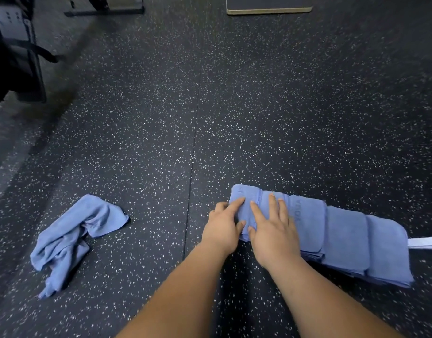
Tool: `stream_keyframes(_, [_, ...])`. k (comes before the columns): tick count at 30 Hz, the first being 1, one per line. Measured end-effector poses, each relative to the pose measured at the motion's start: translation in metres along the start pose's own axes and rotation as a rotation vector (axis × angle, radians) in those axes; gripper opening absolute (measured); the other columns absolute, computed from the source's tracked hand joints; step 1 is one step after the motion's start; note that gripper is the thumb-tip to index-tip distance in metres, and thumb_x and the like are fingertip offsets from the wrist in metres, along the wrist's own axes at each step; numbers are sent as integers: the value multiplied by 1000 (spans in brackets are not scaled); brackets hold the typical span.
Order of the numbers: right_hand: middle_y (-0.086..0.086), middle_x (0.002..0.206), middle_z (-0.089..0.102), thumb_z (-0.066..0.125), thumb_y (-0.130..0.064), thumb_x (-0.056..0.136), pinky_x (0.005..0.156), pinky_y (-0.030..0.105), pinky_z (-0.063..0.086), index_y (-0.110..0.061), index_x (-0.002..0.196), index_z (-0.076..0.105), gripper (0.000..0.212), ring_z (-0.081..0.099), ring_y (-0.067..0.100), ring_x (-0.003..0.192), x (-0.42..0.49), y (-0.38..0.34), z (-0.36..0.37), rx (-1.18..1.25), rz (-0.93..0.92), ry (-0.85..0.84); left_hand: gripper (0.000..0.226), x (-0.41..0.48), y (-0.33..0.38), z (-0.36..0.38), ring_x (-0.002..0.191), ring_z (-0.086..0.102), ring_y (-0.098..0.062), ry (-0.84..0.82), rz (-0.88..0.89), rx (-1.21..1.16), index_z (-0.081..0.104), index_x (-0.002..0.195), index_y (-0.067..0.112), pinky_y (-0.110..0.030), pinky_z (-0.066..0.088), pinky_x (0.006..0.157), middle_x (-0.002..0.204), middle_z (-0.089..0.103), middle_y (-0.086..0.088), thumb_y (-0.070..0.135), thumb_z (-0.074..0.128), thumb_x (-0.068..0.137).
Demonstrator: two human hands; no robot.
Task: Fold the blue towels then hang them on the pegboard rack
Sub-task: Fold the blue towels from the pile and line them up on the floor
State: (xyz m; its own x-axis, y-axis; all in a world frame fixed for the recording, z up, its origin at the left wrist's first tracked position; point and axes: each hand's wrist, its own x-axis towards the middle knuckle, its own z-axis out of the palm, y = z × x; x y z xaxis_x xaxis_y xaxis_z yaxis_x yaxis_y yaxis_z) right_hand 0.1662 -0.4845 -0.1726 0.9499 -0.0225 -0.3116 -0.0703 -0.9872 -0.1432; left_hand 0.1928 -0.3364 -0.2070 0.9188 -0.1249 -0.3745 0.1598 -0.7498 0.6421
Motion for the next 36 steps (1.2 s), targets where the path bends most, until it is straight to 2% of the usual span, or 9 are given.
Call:
stream_keyframes(3, [7,176,-12,41,-51,108,130,46,10,-42,167,10,67,-10,32,163,-1,-2,-4,4,1,-13,63,1,2,0,128,51,-19,6,-19,-10,31,159,49,-43,49,104,149,40,7,31,58,106])
stream_keyframes(8, [6,177,-7,42,-53,108,130,46,13,-44,167,12,67,-6,31,163,-6,-1,-14,12,-9,-22,63,-9,7,-12,113,55,-12,48,7,-91,40,158,45,-30,46,102,144,44,7,25,64,104])
stream_keyframes(13, [7,176,-1,45,-52,106,130,46,16,-44,165,20,65,0,33,162,-15,-2,-28,11,-6,-30,59,-24,7,-33,131,54,-20,29,34,-56,43,157,43,-37,44,113,149,46,2,34,64,103])
stream_keyframes(16, [7,176,2,46,-51,106,129,47,18,-42,166,21,65,1,33,162,-23,-8,-38,3,-3,-39,60,-37,7,-48,129,57,-23,44,19,-27,40,159,40,-37,47,110,148,46,0,33,62,104])
stream_keyframes(19, [8,175,4,48,-51,105,127,47,21,-40,165,23,66,5,34,161,-30,-22,-47,-17,-20,-39,61,-51,0,-62,131,55,-26,73,-15,4,38,159,40,-42,47,111,147,47,-3,33,62,103])
stream_keyframes(24, [7,172,12,48,-50,104,122,45,29,-40,164,25,65,12,32,158,-44,-59,-57,-26,-98,-27,62,-76,-29,-84,139,51,-32,95,-119,30,38,160,34,-43,41,119,156,45,-10,37,63,104])
stream_keyframes(27, [8,171,17,51,-51,104,121,47,33,-40,164,25,66,15,32,157,-51,-85,-56,-12,-157,-62,63,-95,-59,-98,138,55,-30,122,-214,-37,41,160,31,-45,44,118,156,49,-8,38,66,102])
stream_keyframes(31, [8,175,7,52,-48,105,125,50,30,-40,165,20,68,10,33,160,-58,-126,-45,2,-223,-163,63,-130,-111,-120,133,58,-31,170,-334,-58,41,159,29,-45,47,114,154,51,-10,38,66,102])
stream_keyframes(36, [4,177,3,52,-44,106,127,52,28,-40,166,16,70,7,32,161,-66,-189,-27,2,-337,-240,63,-168,-177,-145,138,53,-33,230,-486,-5,39,160,27,-44,44,117,154,48,-12,36,64,103])
